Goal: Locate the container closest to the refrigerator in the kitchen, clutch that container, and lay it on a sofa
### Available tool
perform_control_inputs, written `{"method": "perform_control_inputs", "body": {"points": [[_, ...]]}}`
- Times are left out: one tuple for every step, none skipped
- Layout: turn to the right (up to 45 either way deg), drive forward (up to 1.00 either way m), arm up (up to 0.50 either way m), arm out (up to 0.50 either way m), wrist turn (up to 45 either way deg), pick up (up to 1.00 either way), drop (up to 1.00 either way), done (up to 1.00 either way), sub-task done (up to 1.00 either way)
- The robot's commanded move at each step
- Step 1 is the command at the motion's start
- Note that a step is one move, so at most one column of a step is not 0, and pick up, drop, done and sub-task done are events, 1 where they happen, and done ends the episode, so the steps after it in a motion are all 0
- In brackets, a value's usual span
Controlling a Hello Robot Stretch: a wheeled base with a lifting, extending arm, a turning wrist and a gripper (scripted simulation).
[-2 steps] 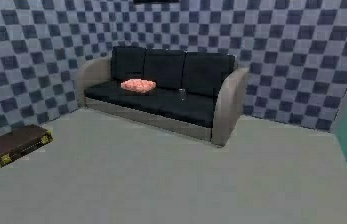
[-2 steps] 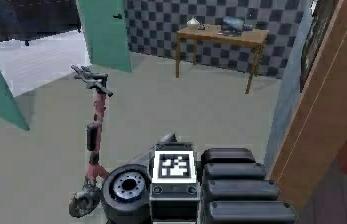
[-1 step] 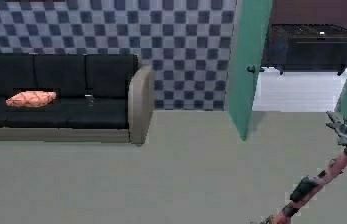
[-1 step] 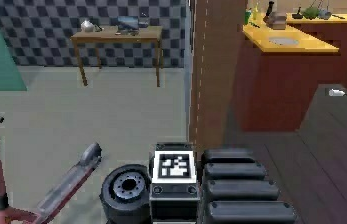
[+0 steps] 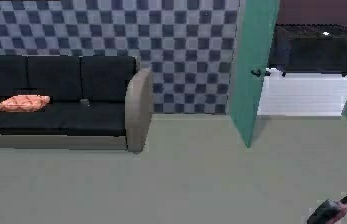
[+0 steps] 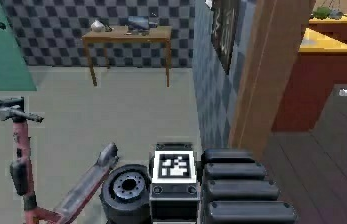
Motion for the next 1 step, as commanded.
{"method": "perform_control_inputs", "body": {"points": [[-45.0, 0.0, 0.0, 0.0, 0.0, 0.0, 0.0, 0.0, 0.0]]}}
